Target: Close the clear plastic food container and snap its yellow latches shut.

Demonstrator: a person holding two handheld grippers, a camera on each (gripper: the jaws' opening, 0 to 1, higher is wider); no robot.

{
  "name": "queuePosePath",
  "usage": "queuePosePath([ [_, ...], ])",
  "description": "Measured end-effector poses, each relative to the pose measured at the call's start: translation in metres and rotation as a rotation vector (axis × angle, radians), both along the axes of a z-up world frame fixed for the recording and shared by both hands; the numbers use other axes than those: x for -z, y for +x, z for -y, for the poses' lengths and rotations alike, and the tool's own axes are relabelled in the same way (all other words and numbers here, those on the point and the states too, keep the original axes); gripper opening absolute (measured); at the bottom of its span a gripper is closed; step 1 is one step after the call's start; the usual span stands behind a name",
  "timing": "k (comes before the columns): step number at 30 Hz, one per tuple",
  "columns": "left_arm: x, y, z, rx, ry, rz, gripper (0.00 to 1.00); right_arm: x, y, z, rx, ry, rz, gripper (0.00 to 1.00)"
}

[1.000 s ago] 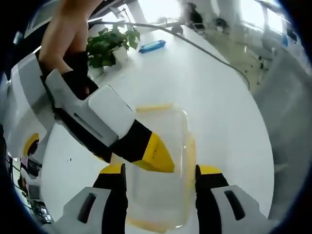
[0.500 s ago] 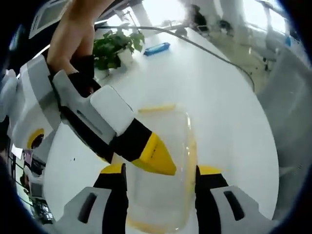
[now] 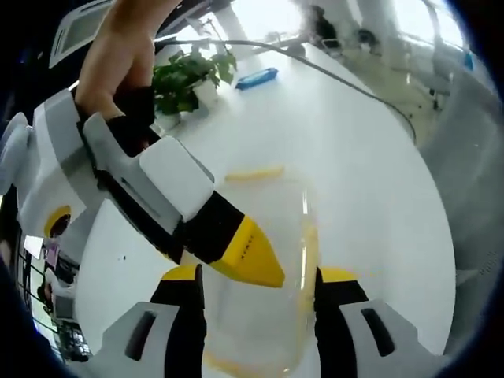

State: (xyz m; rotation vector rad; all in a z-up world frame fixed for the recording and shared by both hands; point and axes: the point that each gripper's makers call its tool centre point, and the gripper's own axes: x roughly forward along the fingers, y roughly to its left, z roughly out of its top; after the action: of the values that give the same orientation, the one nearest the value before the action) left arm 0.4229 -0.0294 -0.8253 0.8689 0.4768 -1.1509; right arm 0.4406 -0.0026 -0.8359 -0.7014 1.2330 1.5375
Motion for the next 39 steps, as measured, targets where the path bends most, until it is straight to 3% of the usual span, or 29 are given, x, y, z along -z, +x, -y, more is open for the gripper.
queuePosePath([
  [10,-0.002,-0.006,0.002,0.051,0.022,0.012,0.48,-0.005,0.0,0.0,0.011,-0.022,0.068,0.62],
  [15,-0.005,-0.006,0.001,0.057,-0.016,-0.031,0.49,-0.007,0.004,-0.004,0.116,0.024,0.099,0.63],
  [17,-0.006,-0.011,0.001,0.036,-0.043,-0.089,0.52,-0.011,0.01,-0.005,0.171,0.048,0.126,0.58],
  [19,-0.008,-0.009,-0.002,0.01,-0.042,-0.089,0.54,-0.014,0.012,-0.005,0.211,0.064,0.138,0.55],
  [22,-0.012,-0.009,0.0,-0.048,-0.106,-0.132,0.54,-0.022,0.011,-0.006,0.235,0.116,0.147,0.56],
  [24,-0.02,-0.009,0.001,-0.093,-0.159,-0.177,0.55,-0.028,0.013,-0.009,0.305,0.156,0.153,0.58],
  [27,-0.024,-0.012,-0.004,-0.087,-0.152,-0.194,0.54,-0.033,0.015,-0.009,0.345,0.194,0.177,0.59],
  [30,-0.03,-0.01,-0.012,-0.124,-0.168,-0.195,0.57,-0.036,0.018,0.0,0.391,0.178,0.217,0.59],
  [35,-0.042,-0.005,-0.024,-0.212,-0.224,-0.185,0.55,-0.045,0.017,0.012,0.523,0.224,0.263,0.58],
  [39,-0.04,-0.004,-0.033,-0.223,-0.178,-0.13,0.52,-0.048,0.013,0.021,0.596,0.242,0.274,0.56],
])
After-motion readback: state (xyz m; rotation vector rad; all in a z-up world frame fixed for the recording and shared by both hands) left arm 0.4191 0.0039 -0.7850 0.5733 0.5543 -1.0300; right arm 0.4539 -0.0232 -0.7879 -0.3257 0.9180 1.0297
